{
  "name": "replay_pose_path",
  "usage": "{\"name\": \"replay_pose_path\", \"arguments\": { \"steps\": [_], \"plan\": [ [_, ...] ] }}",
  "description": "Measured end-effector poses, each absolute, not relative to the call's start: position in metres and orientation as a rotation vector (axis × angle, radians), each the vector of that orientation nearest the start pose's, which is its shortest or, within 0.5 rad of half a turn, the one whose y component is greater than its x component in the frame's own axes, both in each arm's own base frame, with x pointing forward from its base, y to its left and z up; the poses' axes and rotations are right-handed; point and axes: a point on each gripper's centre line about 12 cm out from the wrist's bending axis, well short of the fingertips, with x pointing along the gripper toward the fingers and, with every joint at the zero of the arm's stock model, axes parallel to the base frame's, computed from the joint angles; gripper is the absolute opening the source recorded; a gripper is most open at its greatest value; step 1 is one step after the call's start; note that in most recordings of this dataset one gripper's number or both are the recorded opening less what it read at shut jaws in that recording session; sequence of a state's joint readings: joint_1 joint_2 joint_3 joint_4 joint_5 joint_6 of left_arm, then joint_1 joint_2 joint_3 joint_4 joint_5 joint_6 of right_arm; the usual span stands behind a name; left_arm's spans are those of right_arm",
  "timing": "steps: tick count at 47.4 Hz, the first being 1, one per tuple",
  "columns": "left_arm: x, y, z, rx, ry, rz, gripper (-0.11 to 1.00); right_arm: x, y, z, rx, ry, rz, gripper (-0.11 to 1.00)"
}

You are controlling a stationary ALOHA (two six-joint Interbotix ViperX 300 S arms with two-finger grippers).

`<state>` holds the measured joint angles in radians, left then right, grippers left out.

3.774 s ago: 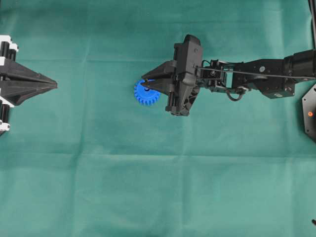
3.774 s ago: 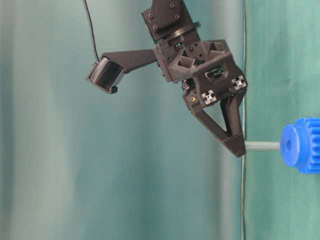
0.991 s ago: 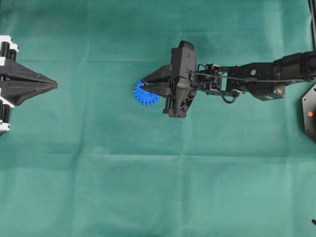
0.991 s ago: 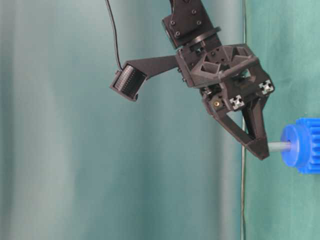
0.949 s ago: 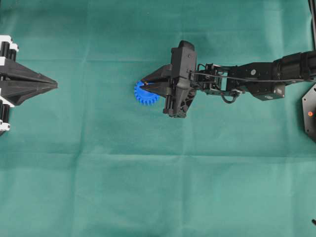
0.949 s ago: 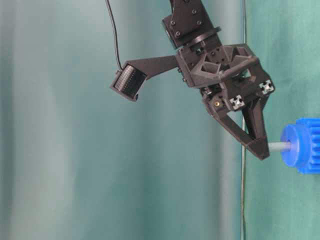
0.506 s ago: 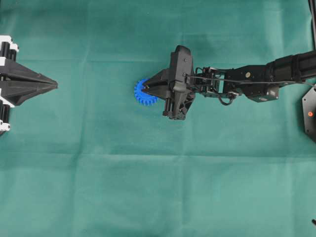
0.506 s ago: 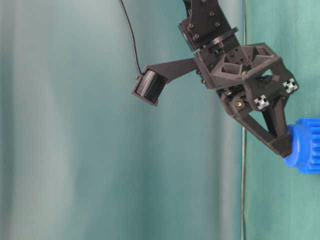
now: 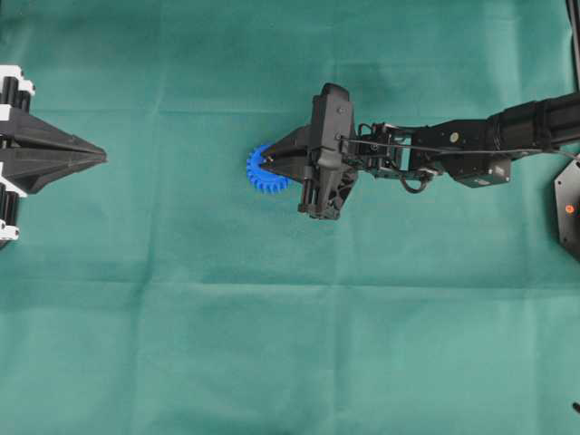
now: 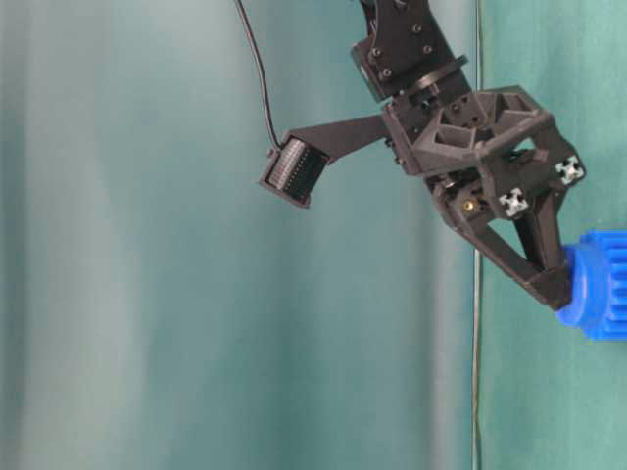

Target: Insert the shaft placed at a random location into the center hole of the small gear at another random location.

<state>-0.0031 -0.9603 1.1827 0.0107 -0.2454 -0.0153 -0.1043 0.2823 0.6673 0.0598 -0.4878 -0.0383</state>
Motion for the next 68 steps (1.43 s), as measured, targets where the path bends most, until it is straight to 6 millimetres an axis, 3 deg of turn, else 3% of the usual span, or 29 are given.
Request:
{"name": "replay_pose_path", "arguments": {
  "steps": [8,10,18,21,29,46,68],
  "plan": [
    [0.199,-0.001,0.284,-0.005,-0.023,-0.006,0.0,0.419,-0.047,0.102,0.03,0.462,-0.133,0.14],
    [0.199,-0.001,0.284,-0.005,-0.023,-0.006,0.0,0.419,-0.047,0.102,0.032,0.462,-0.134,0.19],
    [0.199,-0.001,0.284,-0.005,-0.023,-0.006,0.0,0.419,-0.047,0.102,0.032,0.462,-0.132,0.7],
    [0.199,-0.001,0.285,-0.005,-0.025,-0.006,0.0,0.419,-0.045,0.102,0.031,0.462,-0.129,0.8],
    [0.199,-0.001,0.284,-0.003,-0.023,-0.006,0.0,0.419,-0.045,0.112,0.031,0.446,-0.128,0.68],
    [0.199,-0.001,0.284,-0.003,-0.023,-0.006,0.0,0.415,-0.044,0.152,0.029,0.391,-0.124,0.68],
    [0.199,-0.001,0.284,-0.003,-0.023,-0.006,0.0,0.397,-0.042,0.156,0.028,0.402,-0.123,0.68]
  ]
}}
